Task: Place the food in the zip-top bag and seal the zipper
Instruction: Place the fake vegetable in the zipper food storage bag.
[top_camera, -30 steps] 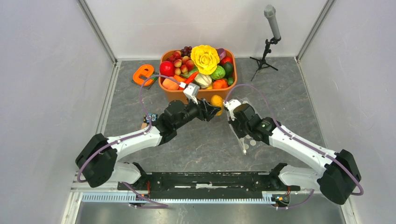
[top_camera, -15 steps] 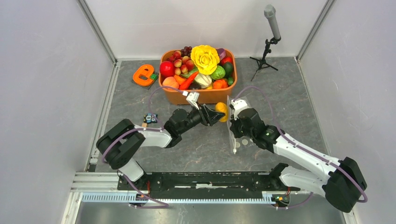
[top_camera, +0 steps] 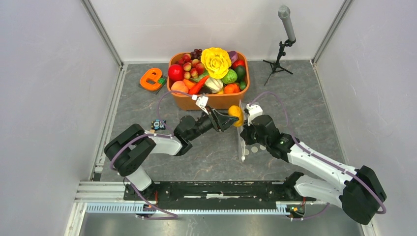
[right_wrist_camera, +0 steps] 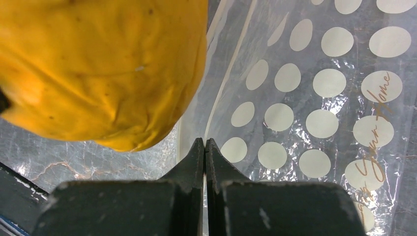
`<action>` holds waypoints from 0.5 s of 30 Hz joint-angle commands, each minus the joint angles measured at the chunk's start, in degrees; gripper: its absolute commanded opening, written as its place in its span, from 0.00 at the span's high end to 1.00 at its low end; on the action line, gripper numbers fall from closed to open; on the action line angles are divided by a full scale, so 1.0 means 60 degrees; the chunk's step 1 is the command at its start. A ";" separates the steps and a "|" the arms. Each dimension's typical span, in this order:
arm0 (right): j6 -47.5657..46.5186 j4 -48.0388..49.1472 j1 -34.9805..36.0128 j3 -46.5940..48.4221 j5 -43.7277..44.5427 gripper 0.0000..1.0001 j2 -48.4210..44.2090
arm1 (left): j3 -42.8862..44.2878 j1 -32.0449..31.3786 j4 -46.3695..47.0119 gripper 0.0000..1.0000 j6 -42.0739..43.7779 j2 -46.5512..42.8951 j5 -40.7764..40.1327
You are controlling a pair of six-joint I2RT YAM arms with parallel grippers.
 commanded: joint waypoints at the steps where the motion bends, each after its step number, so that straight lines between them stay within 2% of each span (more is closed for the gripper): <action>1: 0.0311 0.0762 -0.0104 -0.0062 -0.0267 1.00 -0.0161 | 0.0136 -0.0075 0.0330 0.55 -0.0095 0.0162 0.0035; 9: 0.0497 0.1136 -0.0251 -0.0287 -0.0726 1.00 -0.0624 | 0.0491 -0.0105 0.0760 0.55 -0.0060 0.1017 0.0048; 15: 0.0512 0.0879 -0.0313 -0.0248 -0.0437 1.00 -0.0676 | 0.0181 -0.0105 0.0159 0.55 0.0594 0.0566 -0.0519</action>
